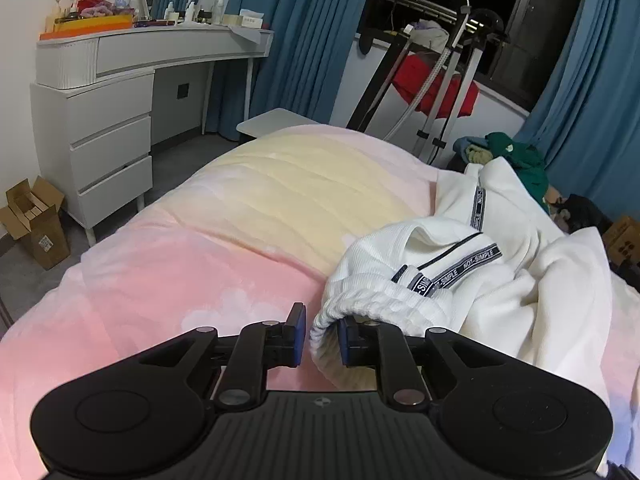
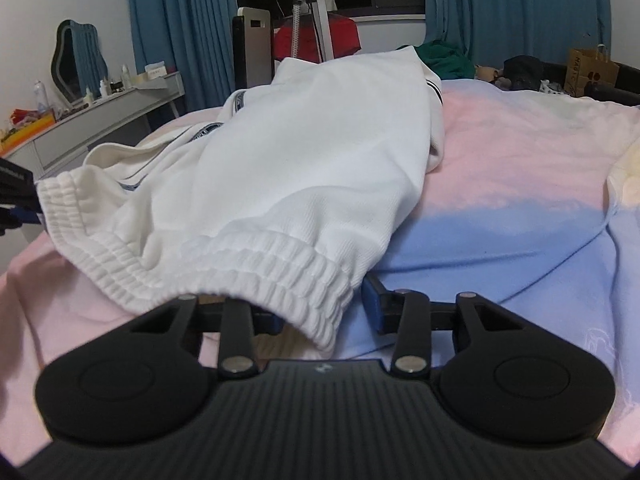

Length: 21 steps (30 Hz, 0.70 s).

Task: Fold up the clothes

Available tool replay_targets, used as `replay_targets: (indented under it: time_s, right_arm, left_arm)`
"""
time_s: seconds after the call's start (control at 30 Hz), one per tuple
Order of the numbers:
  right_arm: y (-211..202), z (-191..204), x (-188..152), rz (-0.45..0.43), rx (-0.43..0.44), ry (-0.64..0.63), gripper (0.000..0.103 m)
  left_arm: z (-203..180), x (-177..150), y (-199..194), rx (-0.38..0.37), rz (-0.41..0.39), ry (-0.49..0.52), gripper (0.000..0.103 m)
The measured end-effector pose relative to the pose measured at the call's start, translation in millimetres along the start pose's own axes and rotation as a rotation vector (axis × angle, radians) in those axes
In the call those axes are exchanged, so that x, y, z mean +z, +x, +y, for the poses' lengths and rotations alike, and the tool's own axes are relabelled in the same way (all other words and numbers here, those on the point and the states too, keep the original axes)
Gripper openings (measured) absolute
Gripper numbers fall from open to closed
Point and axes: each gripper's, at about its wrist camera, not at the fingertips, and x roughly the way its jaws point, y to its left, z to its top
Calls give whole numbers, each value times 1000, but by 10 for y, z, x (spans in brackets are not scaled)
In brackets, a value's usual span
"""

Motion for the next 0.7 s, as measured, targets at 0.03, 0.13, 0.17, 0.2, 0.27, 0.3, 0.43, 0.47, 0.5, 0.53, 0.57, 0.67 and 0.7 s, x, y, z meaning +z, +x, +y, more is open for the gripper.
replay_targets:
  time_s: [0.03, 0.13, 0.17, 0.2, 0.27, 0.3, 0.43, 0.47, 0.5, 0.53, 0.57, 0.67, 0.7]
  right_arm:
    - [6, -20, 13, 5, 8, 13, 37]
    - [-18, -51, 41, 5, 26, 34, 29]
    - [-46, -44, 45, -3, 26, 29, 27]
    - [-81, -40, 56, -14, 25, 26, 24]
    - [-155, -45, 85, -34, 24, 29, 19]
    - [-198, -52, 97, -44, 27, 37, 18]
    - [-381, -63, 141, -92, 33, 46, 15]
    - [-422, -59, 156, -98, 28, 45, 14]
    - [-461, -54, 173, -100, 22, 46, 14]
    - [-500, -48, 191, -102, 16, 46, 14]
    - [-554, -49, 214, -108, 11, 49, 14]
    - [-739, -68, 286, -146, -8, 44, 14]
    - [-742, -91, 288, -140, -19, 43, 14]
  left_arm:
    - [10, -9, -2, -1, 12, -11, 17]
    - [31, -50, -39, 8, 47, -42, 31]
    - [50, -73, -80, 3, 57, -61, 35]
    - [70, -96, -121, -3, 68, -80, 41]
    - [123, -142, -195, -16, 89, -123, 47]
    - [153, -174, -232, -21, 101, -153, 52]
    - [178, -248, -379, -51, 112, -177, 61]
    - [178, -267, -424, -62, 110, -177, 63]
    - [184, -291, -480, -71, 102, -174, 66]
    - [190, -317, -536, -80, 95, -172, 68]
    - [196, -342, -592, -89, 86, -172, 69]
    - [217, -405, -737, -117, 62, -177, 74]
    - [242, -422, -784, -143, 53, -200, 77]
